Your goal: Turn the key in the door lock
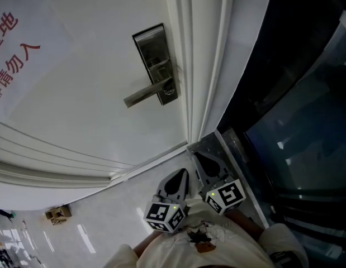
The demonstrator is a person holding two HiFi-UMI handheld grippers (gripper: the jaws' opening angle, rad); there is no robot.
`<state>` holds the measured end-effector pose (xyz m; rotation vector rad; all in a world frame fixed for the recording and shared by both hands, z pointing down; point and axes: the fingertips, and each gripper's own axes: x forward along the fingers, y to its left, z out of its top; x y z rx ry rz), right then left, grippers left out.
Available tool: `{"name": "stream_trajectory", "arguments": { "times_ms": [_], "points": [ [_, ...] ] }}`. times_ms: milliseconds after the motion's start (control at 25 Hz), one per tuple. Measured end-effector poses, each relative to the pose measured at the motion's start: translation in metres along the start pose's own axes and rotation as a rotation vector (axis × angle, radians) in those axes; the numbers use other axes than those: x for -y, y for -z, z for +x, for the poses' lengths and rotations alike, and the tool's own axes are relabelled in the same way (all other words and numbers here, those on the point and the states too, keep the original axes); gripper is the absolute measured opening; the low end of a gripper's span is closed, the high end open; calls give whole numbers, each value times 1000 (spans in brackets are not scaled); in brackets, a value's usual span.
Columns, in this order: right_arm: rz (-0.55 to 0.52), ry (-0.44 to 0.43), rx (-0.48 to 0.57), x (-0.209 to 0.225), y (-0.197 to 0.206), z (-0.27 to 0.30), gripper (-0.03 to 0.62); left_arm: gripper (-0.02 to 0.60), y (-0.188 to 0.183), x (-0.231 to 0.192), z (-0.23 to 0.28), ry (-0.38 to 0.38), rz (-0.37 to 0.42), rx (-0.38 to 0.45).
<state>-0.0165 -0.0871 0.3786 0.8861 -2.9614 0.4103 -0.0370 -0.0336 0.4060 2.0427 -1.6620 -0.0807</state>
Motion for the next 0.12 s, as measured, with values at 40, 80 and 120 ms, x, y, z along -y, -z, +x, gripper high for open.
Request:
{"name": "stream_trajectory", "arguments": {
  "times_ms": [40,80,120],
  "points": [
    [10,-3,-1,-3,2,-1,8,6,1,0,-2,-6,2,-7],
    [15,-4,-4,-4,4,-1,6,6,1,1,-3,-10,3,-13],
    [19,-5,-6,-6,5,-2,6,6,2,1,-5,-14,5,-20]
  ]
}}
